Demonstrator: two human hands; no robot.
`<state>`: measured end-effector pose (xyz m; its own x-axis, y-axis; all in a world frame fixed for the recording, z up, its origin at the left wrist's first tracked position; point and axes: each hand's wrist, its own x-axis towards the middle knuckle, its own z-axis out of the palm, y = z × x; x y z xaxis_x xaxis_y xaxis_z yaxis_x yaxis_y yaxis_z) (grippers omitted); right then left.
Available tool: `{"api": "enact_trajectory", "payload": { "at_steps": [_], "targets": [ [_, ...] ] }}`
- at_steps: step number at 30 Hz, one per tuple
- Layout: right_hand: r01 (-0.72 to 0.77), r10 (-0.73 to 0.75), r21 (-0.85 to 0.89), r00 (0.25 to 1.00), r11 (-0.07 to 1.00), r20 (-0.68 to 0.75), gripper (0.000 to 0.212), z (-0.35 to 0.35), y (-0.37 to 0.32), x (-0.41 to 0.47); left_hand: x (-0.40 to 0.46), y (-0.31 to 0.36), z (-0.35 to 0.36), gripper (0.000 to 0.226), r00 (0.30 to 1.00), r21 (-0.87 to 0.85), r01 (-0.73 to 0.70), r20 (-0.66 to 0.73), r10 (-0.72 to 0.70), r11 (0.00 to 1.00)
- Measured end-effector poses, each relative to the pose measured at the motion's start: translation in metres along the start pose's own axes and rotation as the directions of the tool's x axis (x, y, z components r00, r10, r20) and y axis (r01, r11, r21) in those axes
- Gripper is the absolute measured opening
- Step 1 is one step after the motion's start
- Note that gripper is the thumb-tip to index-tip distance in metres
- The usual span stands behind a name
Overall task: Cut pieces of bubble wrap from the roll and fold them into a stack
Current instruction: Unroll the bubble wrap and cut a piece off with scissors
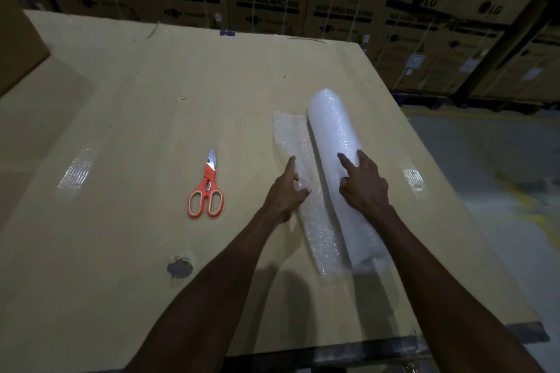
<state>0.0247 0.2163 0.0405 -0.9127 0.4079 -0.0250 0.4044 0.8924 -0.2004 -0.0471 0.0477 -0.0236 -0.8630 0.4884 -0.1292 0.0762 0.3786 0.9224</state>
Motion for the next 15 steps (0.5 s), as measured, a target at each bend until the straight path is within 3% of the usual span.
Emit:
{"api": "enact_trajectory", "payload": {
  "at_steps": [2, 4, 8, 10, 11, 13, 15],
  "targets": [
    [0.02, -0.019, -0.052, 1.0, 0.998, 0.009, 0.058, 0.004, -0.001, -0.001, -0.001, 0.004, 0.005, 0.096, 0.998, -0.101, -0.05, 0.042, 0.054, 0.994],
    [-0.003, 0.008, -0.098, 0.999, 0.995, 0.054, 0.074, 0.007, 0.0, -0.002, 0.0, 0.007, 0.01, 0.097, 0.994, -0.203, -0.079, 0.055, 0.092, 0.976],
    [-0.013, 0.022, -0.1, 0.996, 0.995, 0.09, 0.092, 0.007, 0.007, 0.0, 0.003, 0.018, 0.01, 0.093, 0.995, -0.261, -0.098, -0.058, 0.086, 0.96],
    [-0.025, 0.031, -0.08, 0.996, 0.996, 0.085, 0.092, 0.005, 0.01, 0.002, 0.002, 0.022, 0.006, 0.092, 0.986, -0.05, -0.116, -0.125, 0.109, 0.992],
    [-0.028, 0.034, -0.081, 0.996, 0.996, 0.083, 0.092, 0.004, 0.011, 0.002, 0.0, 0.021, 0.001, 0.09, 0.98, 0.142, -0.108, -0.153, 0.13, 0.984],
    [-0.022, 0.031, -0.105, 0.996, 0.994, 0.083, 0.095, 0.006, 0.011, 0.002, -0.005, 0.014, -0.009, 0.085, 0.961, 0.553, -0.069, -0.187, 0.204, 0.831],
    [-0.006, 0.02, -0.158, 0.996, 0.987, 0.087, 0.105, 0.011, 0.008, -0.001, -0.01, 0.0, -0.014, 0.079, 0.931, 0.78, -0.104, -0.141, 0.336, 0.616]
  ]
}}
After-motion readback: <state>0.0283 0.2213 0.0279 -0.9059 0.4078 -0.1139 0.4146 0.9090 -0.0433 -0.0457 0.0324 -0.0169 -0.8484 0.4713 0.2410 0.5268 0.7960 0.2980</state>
